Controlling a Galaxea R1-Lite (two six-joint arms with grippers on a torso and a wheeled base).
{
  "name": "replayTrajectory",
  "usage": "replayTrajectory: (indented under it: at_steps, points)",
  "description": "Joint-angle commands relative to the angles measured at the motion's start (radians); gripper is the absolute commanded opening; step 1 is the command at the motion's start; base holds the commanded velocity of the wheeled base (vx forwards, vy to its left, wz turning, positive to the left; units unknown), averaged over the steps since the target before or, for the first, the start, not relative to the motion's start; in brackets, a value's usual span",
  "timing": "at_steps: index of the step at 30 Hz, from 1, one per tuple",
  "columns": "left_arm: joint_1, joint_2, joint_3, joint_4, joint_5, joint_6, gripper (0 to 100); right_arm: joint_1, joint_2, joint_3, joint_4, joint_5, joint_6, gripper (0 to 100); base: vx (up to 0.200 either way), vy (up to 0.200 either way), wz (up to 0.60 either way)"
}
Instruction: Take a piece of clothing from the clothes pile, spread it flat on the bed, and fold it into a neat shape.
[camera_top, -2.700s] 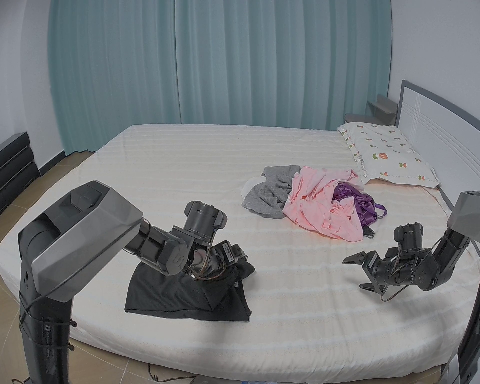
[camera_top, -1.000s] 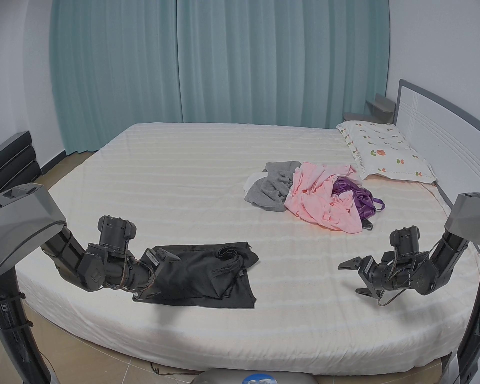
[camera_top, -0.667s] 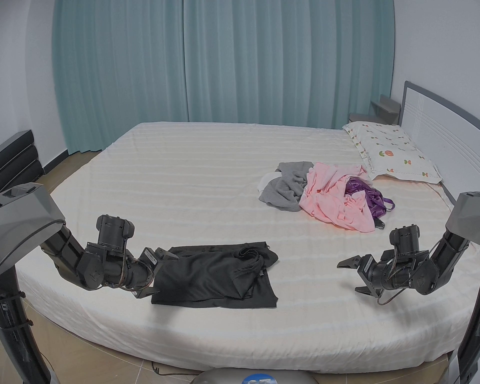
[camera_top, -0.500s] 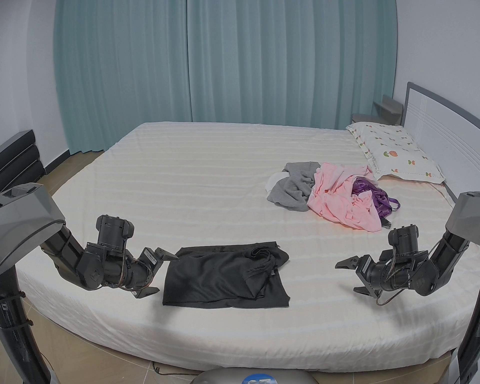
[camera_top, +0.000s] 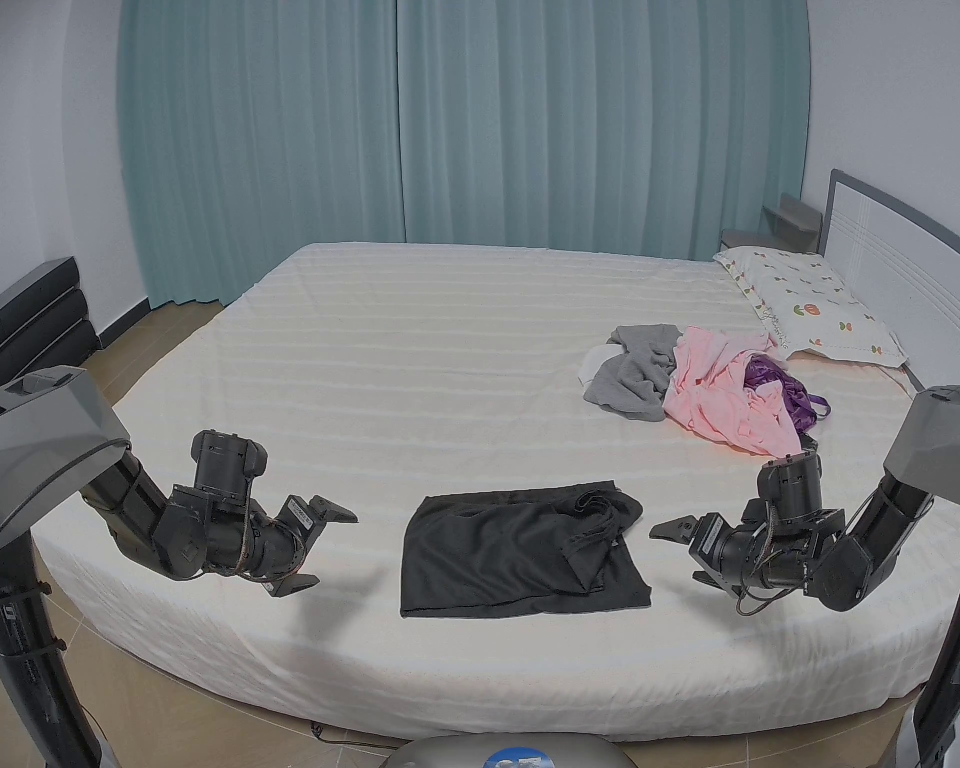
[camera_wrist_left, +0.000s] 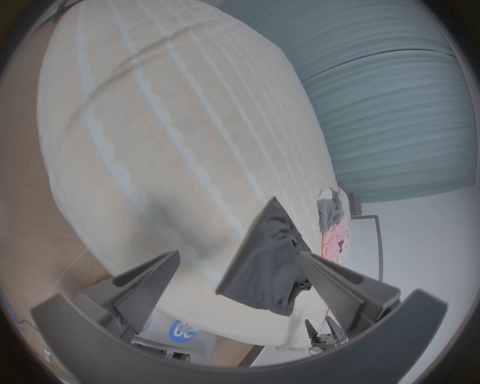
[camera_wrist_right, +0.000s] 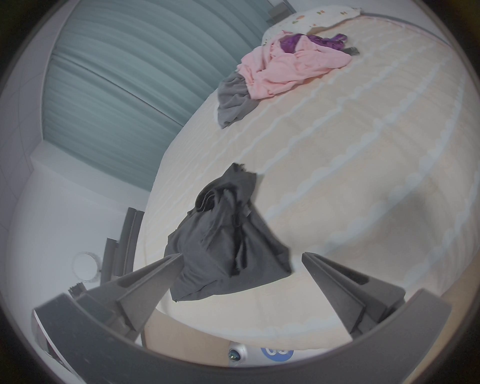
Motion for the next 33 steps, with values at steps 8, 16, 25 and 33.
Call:
replayTrajectory:
  at_steps: [8,16,25,33]
  points:
    - [-0.003,0.018,0.001,-0.012,0.002,0.004,100,0.177,0.099,-0.171,0.140,-0.233,-0.111,100,0.000,0.000,0.00]
    - [-0.003,0.018,0.011,-0.029,0.002,0.005,100,0.228,0.185,-0.338,0.289,-0.330,-0.224,100,0.000,0.000,0.00]
    - [-0.003,0.018,0.011,-0.028,0.002,0.008,100,0.216,0.228,-0.452,0.441,-0.439,-0.307,100,0.000,0.000,0.00]
    - [-0.002,0.019,0.011,-0.028,0.002,0.008,100,0.148,0.188,-0.407,0.505,-0.465,-0.368,100,0.000,0.000,0.00]
